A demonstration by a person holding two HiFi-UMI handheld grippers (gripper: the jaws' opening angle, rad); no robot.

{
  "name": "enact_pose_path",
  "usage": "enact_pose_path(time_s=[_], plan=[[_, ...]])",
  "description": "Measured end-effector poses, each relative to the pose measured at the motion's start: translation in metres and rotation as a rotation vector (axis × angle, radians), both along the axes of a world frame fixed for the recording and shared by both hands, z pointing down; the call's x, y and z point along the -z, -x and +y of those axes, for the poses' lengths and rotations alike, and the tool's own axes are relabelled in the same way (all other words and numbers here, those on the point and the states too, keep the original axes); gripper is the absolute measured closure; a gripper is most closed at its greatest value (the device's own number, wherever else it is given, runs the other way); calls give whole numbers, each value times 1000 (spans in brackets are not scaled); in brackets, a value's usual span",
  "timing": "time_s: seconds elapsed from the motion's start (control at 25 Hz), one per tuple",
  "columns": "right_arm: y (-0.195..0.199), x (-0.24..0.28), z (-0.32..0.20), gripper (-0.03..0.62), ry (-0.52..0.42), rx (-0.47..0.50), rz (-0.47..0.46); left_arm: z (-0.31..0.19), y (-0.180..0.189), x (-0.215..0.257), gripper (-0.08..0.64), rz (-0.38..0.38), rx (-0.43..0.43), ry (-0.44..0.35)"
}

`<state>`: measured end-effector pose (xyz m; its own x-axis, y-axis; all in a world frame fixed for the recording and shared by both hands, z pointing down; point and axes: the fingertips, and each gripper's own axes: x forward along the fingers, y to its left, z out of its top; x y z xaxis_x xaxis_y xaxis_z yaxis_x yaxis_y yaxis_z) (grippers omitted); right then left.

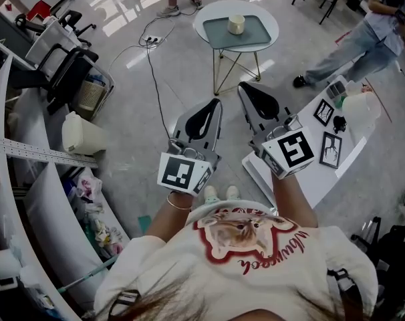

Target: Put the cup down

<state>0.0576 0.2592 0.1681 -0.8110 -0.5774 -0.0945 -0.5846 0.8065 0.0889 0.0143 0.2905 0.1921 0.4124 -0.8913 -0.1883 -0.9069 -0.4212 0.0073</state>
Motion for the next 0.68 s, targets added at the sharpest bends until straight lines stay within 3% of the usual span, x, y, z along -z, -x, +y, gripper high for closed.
enact_pose_path(time_s=[0.68], plan=[[3, 4, 8, 565, -5, -10, -1, 4, 8, 4, 546, 7, 1, -3]])
